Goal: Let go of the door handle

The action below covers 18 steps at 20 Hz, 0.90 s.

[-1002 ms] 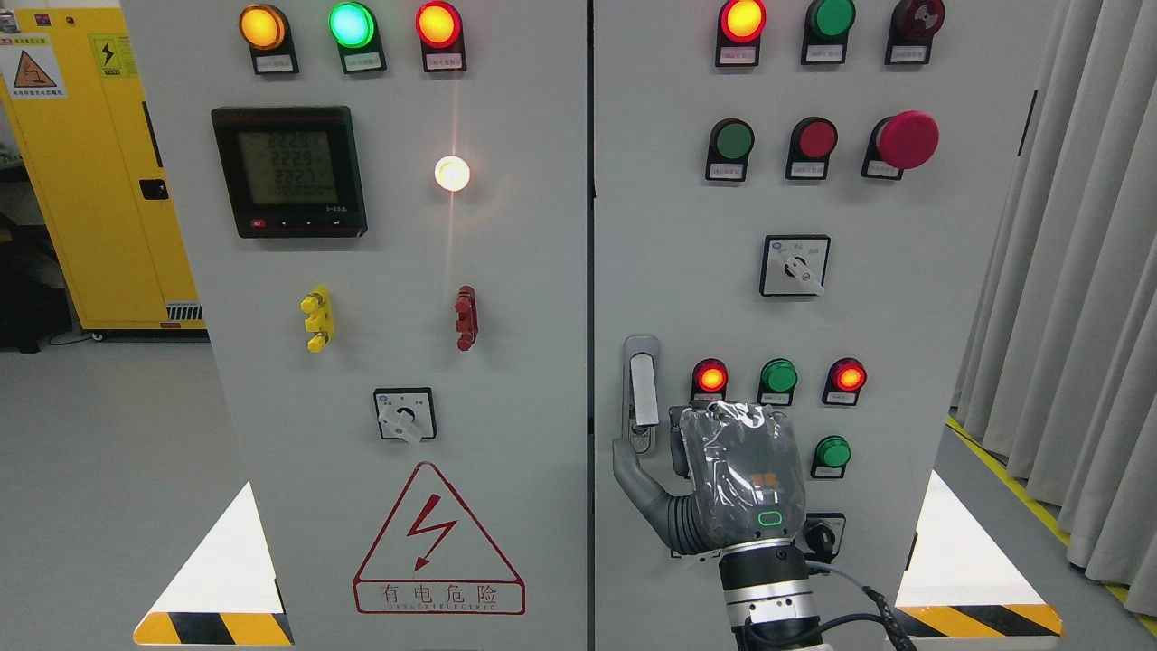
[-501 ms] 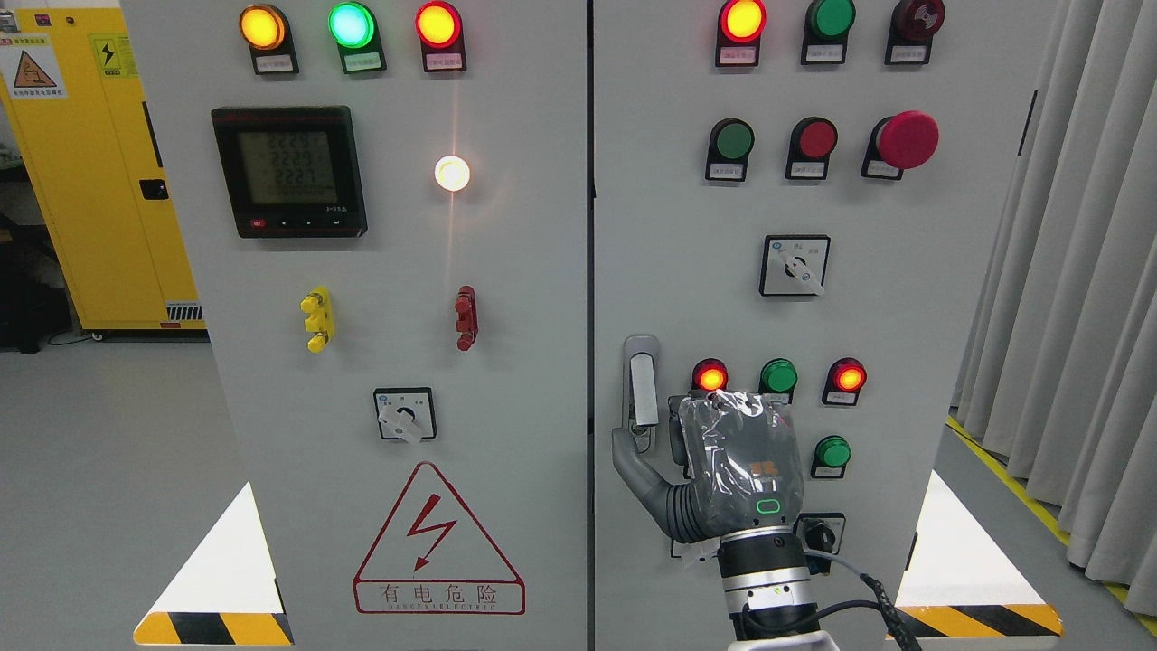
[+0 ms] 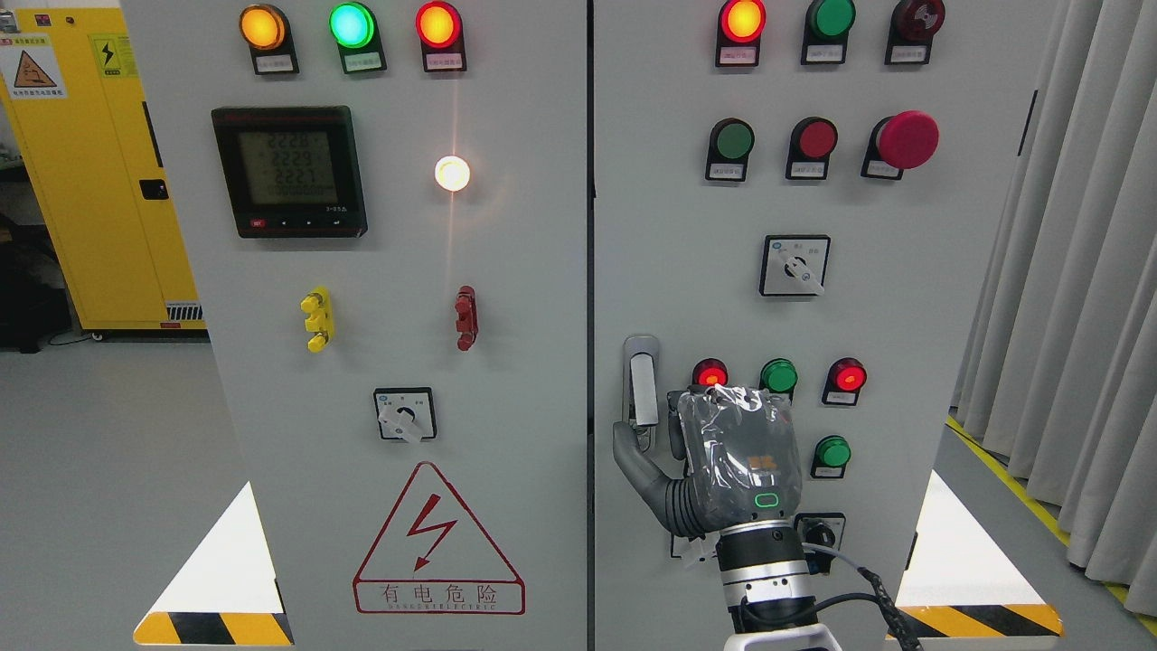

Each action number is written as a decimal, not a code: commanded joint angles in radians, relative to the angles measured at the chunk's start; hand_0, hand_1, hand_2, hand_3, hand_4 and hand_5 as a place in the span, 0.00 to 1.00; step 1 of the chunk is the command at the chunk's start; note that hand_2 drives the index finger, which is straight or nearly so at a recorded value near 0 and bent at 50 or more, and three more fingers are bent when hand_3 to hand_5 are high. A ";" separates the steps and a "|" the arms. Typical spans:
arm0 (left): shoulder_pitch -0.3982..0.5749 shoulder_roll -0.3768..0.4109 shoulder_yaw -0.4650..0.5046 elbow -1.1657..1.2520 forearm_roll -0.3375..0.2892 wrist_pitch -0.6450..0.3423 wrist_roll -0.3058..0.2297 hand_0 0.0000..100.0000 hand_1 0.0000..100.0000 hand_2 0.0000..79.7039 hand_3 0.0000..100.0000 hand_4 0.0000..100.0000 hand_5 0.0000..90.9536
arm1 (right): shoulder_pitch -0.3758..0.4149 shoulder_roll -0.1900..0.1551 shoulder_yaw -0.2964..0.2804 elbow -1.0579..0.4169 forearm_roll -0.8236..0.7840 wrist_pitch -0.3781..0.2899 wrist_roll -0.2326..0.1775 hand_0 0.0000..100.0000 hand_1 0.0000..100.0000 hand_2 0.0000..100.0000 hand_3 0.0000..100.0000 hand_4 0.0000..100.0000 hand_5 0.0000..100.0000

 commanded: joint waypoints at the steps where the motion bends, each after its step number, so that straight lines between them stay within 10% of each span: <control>1: 0.000 0.000 0.000 0.000 0.000 -0.001 0.000 0.12 0.56 0.00 0.00 0.00 0.00 | -0.003 0.001 -0.001 0.008 -0.001 0.005 -0.006 0.39 0.31 0.94 1.00 1.00 1.00; 18: 0.000 0.000 0.000 0.000 0.000 -0.001 0.000 0.12 0.56 0.00 0.00 0.00 0.00 | -0.003 0.001 -0.001 0.006 -0.005 0.012 -0.006 0.51 0.34 0.94 1.00 1.00 1.00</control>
